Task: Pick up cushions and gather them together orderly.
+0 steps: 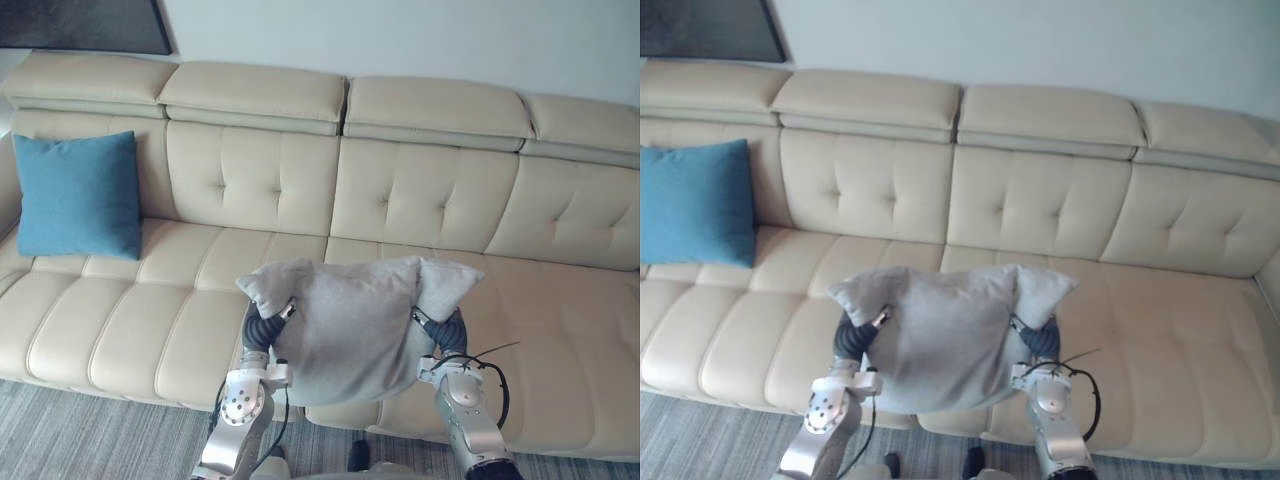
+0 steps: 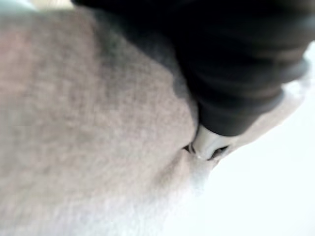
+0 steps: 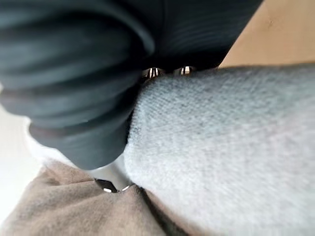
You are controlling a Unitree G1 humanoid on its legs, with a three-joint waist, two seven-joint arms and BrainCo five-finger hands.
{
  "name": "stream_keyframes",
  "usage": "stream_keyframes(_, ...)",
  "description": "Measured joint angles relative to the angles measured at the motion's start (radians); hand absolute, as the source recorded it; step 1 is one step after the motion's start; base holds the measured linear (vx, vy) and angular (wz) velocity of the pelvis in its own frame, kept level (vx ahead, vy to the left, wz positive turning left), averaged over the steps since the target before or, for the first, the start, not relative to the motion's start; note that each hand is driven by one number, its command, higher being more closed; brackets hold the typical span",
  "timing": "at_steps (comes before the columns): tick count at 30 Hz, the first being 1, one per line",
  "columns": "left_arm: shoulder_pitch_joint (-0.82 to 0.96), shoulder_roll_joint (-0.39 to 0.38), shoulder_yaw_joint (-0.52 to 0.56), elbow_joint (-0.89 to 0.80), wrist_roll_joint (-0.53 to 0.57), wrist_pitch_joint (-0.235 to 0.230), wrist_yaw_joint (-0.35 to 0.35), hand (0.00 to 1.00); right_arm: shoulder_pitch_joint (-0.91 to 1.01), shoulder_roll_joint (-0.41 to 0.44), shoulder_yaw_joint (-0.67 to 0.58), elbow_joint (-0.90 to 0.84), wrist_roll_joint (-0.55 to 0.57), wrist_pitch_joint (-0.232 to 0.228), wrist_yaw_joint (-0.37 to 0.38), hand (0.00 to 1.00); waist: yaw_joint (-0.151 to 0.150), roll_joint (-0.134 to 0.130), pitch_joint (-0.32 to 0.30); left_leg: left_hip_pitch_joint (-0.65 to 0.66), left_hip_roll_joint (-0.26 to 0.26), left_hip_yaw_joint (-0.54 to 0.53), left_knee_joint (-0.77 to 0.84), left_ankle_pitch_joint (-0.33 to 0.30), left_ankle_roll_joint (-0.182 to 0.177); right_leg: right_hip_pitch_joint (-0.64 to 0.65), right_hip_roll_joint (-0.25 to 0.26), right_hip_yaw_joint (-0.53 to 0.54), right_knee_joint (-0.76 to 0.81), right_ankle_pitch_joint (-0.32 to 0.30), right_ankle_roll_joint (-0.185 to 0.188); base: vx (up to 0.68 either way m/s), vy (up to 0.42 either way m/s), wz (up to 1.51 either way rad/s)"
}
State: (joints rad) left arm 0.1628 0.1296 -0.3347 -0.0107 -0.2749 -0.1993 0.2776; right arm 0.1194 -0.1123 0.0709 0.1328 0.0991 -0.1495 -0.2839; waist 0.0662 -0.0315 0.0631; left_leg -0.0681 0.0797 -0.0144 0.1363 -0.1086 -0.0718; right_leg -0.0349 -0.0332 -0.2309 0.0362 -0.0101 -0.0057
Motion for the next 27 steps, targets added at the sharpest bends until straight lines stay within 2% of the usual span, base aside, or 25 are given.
stream_keyframes(5,-0.018,-0.002,0.004,-0.028,0.037,0.000,0.017,1.00,0.011,0.036,-0.021,-0.079,0.000,0.000,-0.005,1.00,0.012,0.003,-0.029,0.000,-0.004,-0.008,-0.019,0.007,-0.007,0.004,0.000,-0.009,-0.017,0.004,0.002,0.03,0.008,0.07)
stream_keyframes(12,-0.143,-0.008,0.028,-0.029,0.090,0.005,0.093,1.00,-0.073,0.062,-0.014,-0.079,-0.002,0.001,-0.057,1.00,0.017,0.009,-0.042,-0.010,-0.008,-0.012,-0.032,0.022,-0.008,-0.007,0.001,-0.013,-0.042,0.020,0.001,0.02,0.007,0.02)
stream_keyframes(16,-0.258,-0.009,0.084,-0.025,0.100,0.007,0.159,1.00,-0.212,0.072,0.021,-0.079,-0.020,0.001,-0.113,1.00,0.018,0.016,-0.041,-0.090,-0.006,0.003,-0.031,0.039,-0.010,-0.093,0.001,-0.006,-0.041,0.040,-0.008,-0.04,0.008,-0.09)
stream_keyframes(20,-0.395,-0.004,0.115,0.023,0.100,0.006,0.223,1.00,-0.344,0.072,0.031,-0.077,-0.022,0.002,-0.161,1.00,0.047,0.020,-0.037,-0.164,0.002,0.037,-0.029,0.051,-0.013,-0.191,0.002,0.020,-0.025,0.058,-0.016,-0.04,0.001,-0.24)
stream_keyframes(22,-0.464,0.009,0.120,0.062,0.099,0.004,0.247,1.00,-0.399,0.069,0.032,-0.076,-0.022,0.002,-0.181,1.00,0.046,0.024,-0.029,-0.195,0.006,0.045,-0.027,0.057,-0.014,-0.231,0.001,0.029,-0.014,0.062,-0.016,-0.04,-0.015,-0.16)
stream_keyframes(25,-0.634,0.089,0.123,0.152,0.096,0.004,0.272,1.00,-0.523,0.059,0.030,-0.071,-0.022,0.002,-0.224,1.00,0.046,0.015,0.003,-0.263,0.014,0.070,-0.023,0.069,-0.018,-0.316,0.005,0.056,-0.006,0.086,-0.020,-0.06,-0.024,-0.30)
stream_keyframes(27,-0.755,0.132,0.132,0.214,0.096,0.004,0.288,1.00,-0.641,0.044,0.019,-0.022,-0.022,0.002,-0.245,1.00,0.043,0.008,0.057,-0.298,0.015,0.091,-0.019,0.074,-0.018,-0.357,0.009,0.083,-0.017,0.112,-0.021,-0.08,-0.014,-0.32)
